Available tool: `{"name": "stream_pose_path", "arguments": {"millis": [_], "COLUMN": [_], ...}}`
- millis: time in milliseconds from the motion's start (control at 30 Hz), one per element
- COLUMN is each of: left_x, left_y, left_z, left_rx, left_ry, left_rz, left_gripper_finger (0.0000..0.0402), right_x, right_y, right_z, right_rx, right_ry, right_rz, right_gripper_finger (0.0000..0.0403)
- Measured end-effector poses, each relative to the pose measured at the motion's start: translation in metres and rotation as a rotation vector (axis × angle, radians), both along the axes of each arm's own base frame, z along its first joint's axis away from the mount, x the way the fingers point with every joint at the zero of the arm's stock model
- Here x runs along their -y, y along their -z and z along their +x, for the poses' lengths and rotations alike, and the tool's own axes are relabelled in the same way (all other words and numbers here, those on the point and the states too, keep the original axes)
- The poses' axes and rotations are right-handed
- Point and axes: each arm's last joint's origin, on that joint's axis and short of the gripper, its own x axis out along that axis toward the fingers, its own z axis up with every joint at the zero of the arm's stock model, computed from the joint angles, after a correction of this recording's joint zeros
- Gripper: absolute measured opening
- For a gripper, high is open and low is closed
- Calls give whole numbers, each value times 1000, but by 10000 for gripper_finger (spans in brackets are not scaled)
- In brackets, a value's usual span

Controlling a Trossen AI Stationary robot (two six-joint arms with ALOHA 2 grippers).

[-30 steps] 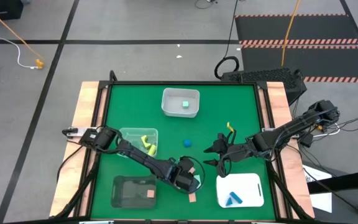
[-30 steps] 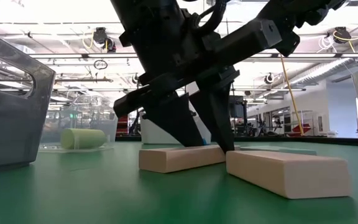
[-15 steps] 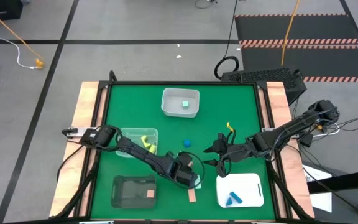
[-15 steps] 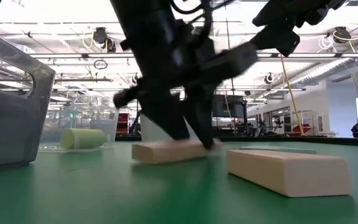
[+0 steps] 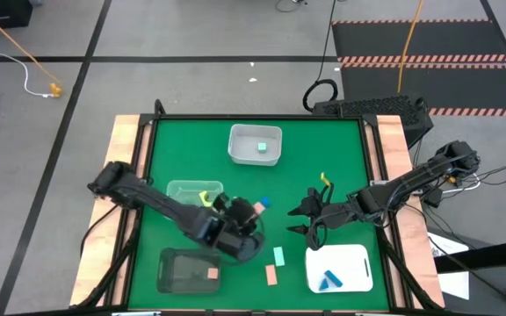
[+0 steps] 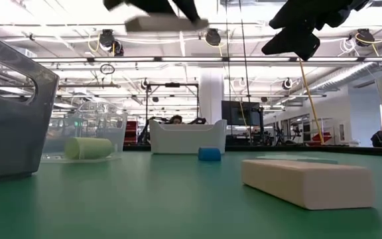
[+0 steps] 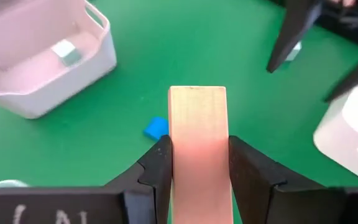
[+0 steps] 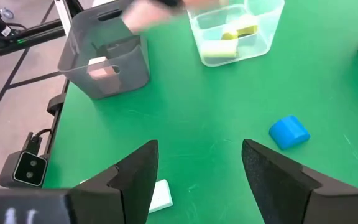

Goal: Sort & place blocks by color
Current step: Put the left light brown block into the black bin

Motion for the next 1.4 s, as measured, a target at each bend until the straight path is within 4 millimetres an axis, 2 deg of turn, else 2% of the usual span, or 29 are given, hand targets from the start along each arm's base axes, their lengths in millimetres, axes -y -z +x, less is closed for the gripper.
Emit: {"name": "stream_pose_path", "arguments": {"millis": [167,300,433,567,667,800,967,1133,1267,1400], "left_x": [13,30,49,74,90,102,103,98,94,94], "left_y": [-34,-44,-42,-34,-25,-5,31,63,76,77], "left_z": [-36,-67,-101,-124,-140,-160,-168,-163,-160,-160], "left_rx": [87,86,-37,-170,-224,-299,-325,-303,-278,-266], "left_ry": [-15,-10,2,45,65,79,75,65,26,-3], "left_rz": [-28,-88,-163,-305,-371,-365,-353,-380,-410,-429], "left_gripper_finger": [126,126,126,126,126,126,128,132,143,186], "right_x": [0,0,0,0,0,0,0,0,0,0], "right_y": [0,0,0,0,0,0,0,0,0,0], "right_z": [0,0,0,0,0,0,0,0,0,0], "right_rx": [-1,0,0,0,0,0,0,0,0,0], "right_ry": [0,-1,-1,-2,-2,-2,-2,-2,-2,-2], "right_rz": [0,0,1,1,1,1,1,1,1,1], "right_gripper_finger": [222,222,222,222,222,222,222,222,222,222]}}
